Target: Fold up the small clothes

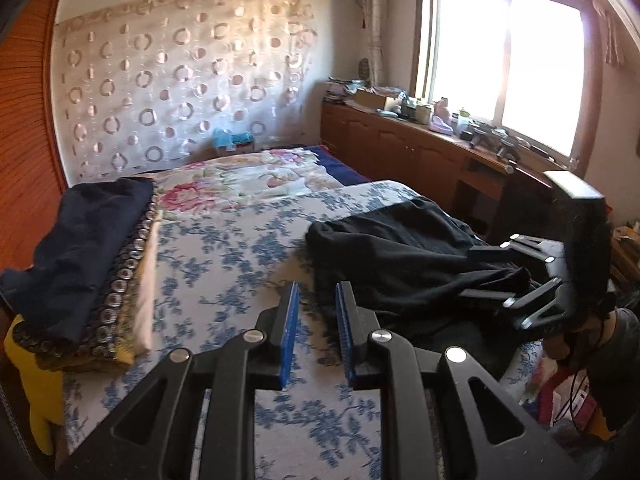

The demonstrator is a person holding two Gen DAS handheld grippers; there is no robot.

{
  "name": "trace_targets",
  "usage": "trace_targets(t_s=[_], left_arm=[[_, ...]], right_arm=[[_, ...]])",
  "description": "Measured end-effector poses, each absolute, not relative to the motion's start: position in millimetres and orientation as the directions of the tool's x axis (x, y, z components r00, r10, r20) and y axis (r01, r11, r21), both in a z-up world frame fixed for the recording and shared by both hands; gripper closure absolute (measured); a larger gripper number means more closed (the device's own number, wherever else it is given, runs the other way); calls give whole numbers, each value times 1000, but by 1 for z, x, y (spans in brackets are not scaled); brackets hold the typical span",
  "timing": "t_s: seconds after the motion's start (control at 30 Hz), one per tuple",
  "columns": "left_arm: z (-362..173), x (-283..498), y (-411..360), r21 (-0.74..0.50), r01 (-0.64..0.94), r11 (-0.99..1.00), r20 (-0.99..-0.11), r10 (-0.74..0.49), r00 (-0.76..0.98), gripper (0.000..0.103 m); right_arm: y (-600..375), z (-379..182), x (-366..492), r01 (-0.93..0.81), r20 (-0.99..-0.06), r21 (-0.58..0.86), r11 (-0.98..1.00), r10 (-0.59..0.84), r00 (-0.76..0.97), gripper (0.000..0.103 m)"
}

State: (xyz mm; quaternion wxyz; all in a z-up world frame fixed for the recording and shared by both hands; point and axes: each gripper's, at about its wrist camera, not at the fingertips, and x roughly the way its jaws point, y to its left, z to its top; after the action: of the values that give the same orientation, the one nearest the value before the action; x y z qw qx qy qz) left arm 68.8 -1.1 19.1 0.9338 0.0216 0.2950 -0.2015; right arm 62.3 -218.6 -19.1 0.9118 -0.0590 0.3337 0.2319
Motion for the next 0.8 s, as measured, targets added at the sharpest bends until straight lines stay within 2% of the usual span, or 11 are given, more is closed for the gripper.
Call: trace_targets(t_s=[0.27,0.8], left_arm=[[28,58,17,-72,360,930,-530,-342,776,85],[27,53,21,-65,349,935,-532,-328,781,85]], right_arm=[[-149,-39,90,-594,-704,64,802,458,543,19],[-103,-81,117,-645,-816,-20,764,360,452,24]])
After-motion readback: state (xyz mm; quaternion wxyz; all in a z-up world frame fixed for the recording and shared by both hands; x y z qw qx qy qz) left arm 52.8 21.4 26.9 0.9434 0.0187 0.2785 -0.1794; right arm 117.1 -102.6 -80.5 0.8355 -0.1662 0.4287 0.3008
